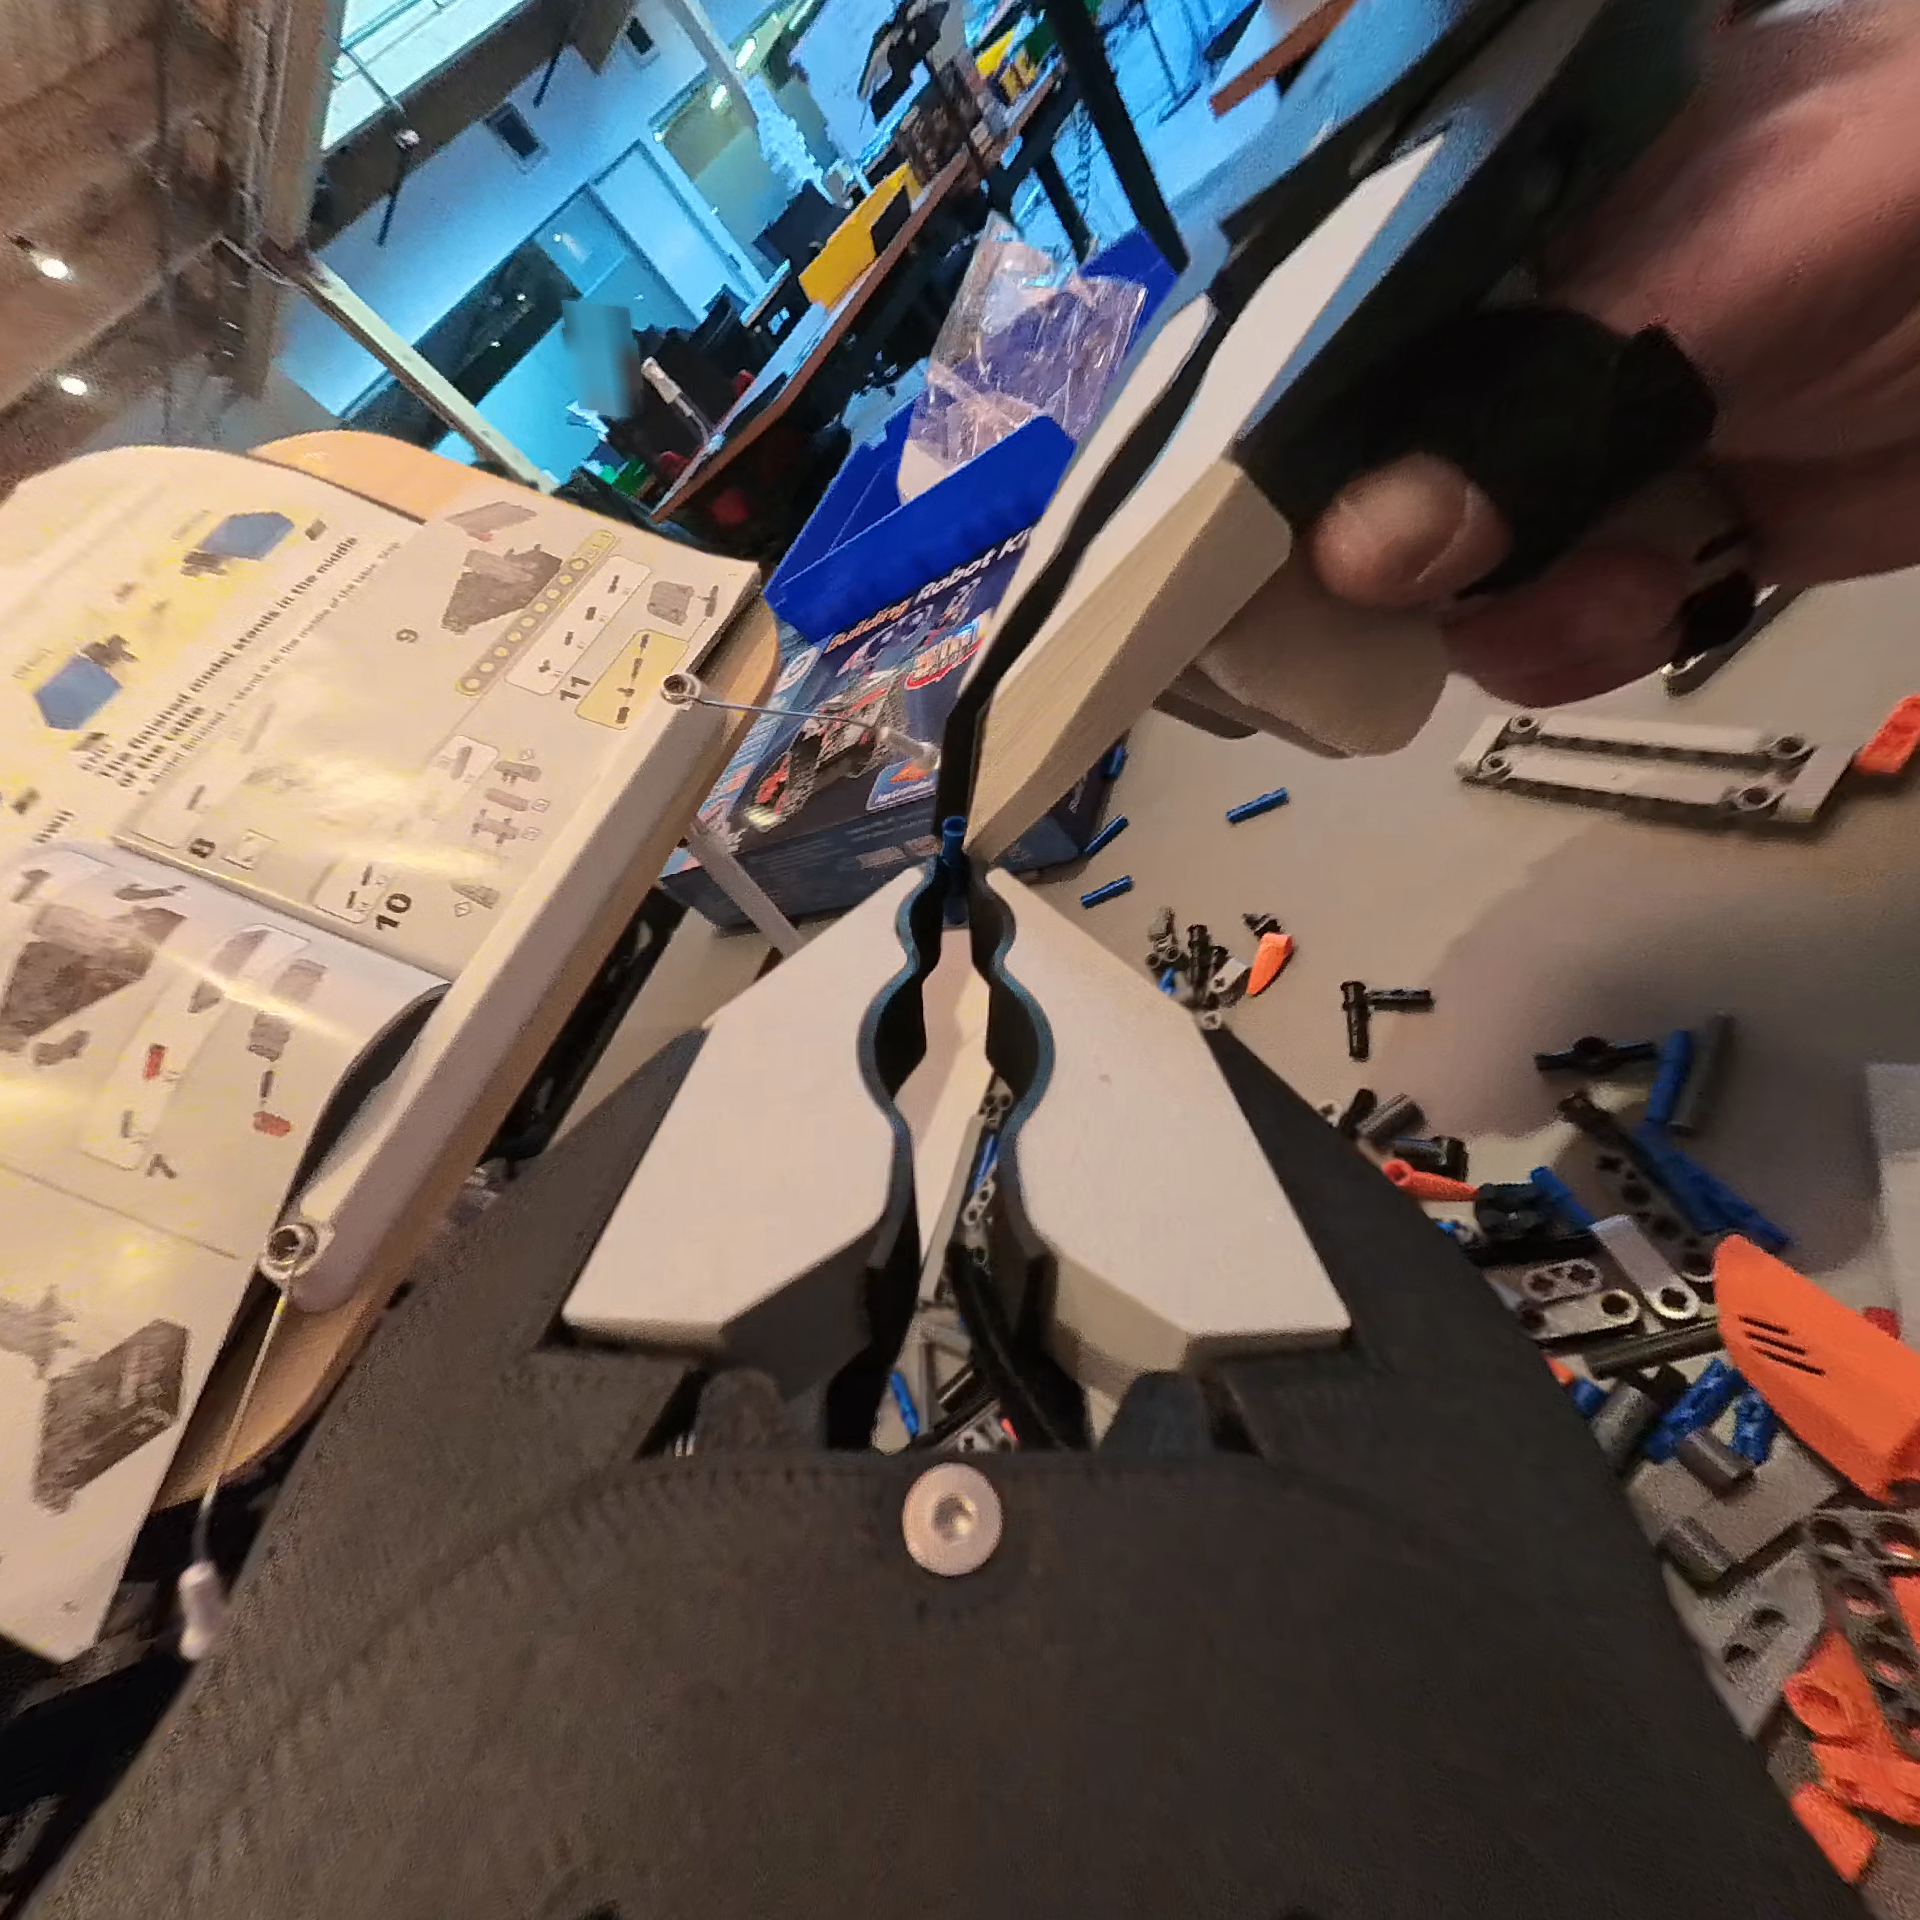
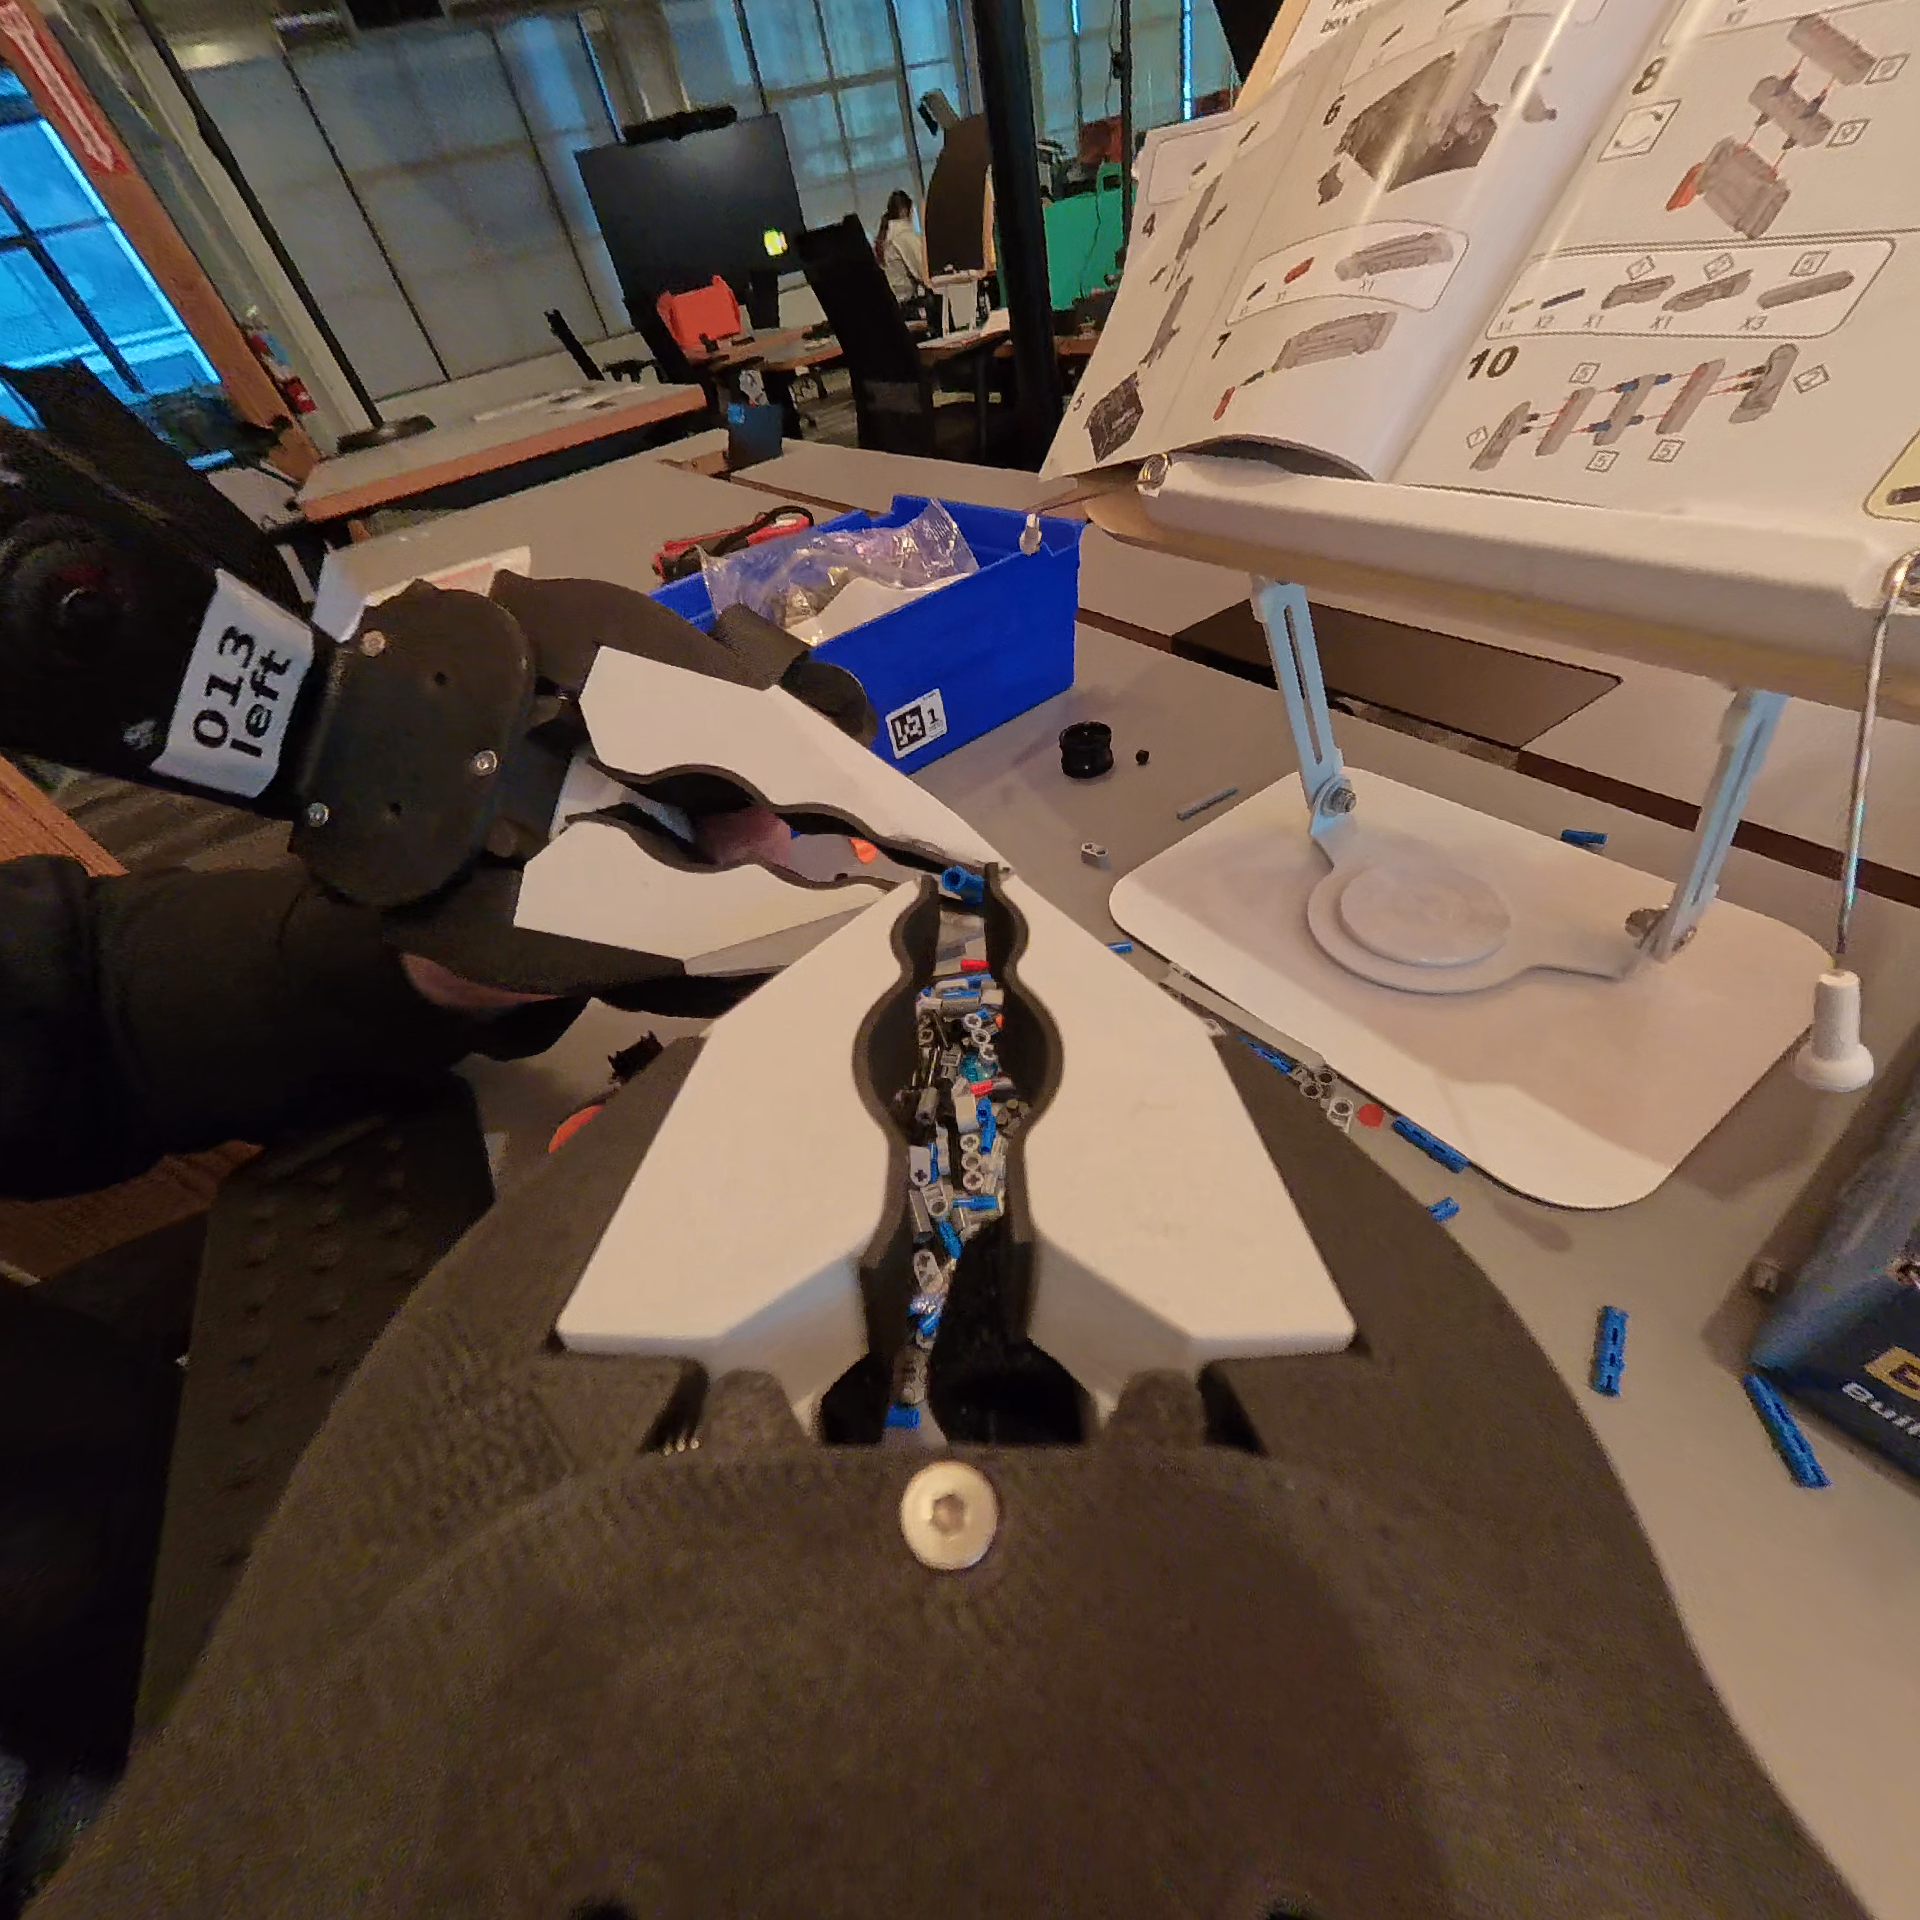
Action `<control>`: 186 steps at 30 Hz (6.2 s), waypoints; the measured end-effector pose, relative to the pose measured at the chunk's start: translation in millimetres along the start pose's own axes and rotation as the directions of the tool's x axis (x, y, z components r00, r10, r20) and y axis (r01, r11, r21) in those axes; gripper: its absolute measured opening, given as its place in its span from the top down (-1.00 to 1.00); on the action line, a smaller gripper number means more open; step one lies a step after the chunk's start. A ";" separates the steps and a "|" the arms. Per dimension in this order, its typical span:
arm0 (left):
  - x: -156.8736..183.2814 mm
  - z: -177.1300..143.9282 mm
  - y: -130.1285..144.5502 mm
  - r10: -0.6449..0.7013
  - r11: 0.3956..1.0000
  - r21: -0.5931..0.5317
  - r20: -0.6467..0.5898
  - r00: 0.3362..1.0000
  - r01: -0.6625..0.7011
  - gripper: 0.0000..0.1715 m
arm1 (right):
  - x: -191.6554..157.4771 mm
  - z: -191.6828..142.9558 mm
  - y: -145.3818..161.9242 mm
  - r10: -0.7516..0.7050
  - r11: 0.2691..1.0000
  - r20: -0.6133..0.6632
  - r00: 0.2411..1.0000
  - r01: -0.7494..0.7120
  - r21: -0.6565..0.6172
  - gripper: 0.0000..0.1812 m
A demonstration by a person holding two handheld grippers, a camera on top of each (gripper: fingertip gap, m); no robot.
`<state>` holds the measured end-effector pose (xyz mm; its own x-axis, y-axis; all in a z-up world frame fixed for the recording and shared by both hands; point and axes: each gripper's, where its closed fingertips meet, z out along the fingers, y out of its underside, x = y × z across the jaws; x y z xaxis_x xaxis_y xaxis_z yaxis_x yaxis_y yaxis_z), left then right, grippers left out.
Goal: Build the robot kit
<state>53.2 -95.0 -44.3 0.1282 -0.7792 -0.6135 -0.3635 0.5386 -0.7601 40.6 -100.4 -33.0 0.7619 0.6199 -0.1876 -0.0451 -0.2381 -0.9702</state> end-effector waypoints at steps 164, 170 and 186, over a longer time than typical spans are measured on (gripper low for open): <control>211.9 107.0 -19.5 -0.123 0.986 -0.168 -0.761 0.637 -0.011 0.88 | 53.7 -176.6 168.4 -0.092 0.816 -0.107 0.990 0.014 -0.578 0.96; 220.4 109.7 -10.3 -0.098 0.980 -0.184 -0.775 0.624 -0.074 0.90 | 55.6 -177.9 174.3 -0.120 0.787 -0.103 0.987 0.031 -0.616 0.97; 198.3 104.2 -44.2 0.030 0.999 0.000 -0.660 0.751 -0.040 0.98 | 41.8 -174.6 127.2 -0.053 0.894 -0.091 0.994 0.007 -0.449 0.96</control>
<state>190.8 -240.0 -154.6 -0.5234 -0.7804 -0.3421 -0.3680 0.5692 -0.7353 179.5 -235.3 -137.4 0.8190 0.5609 -0.1208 0.2548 -0.5442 -0.7993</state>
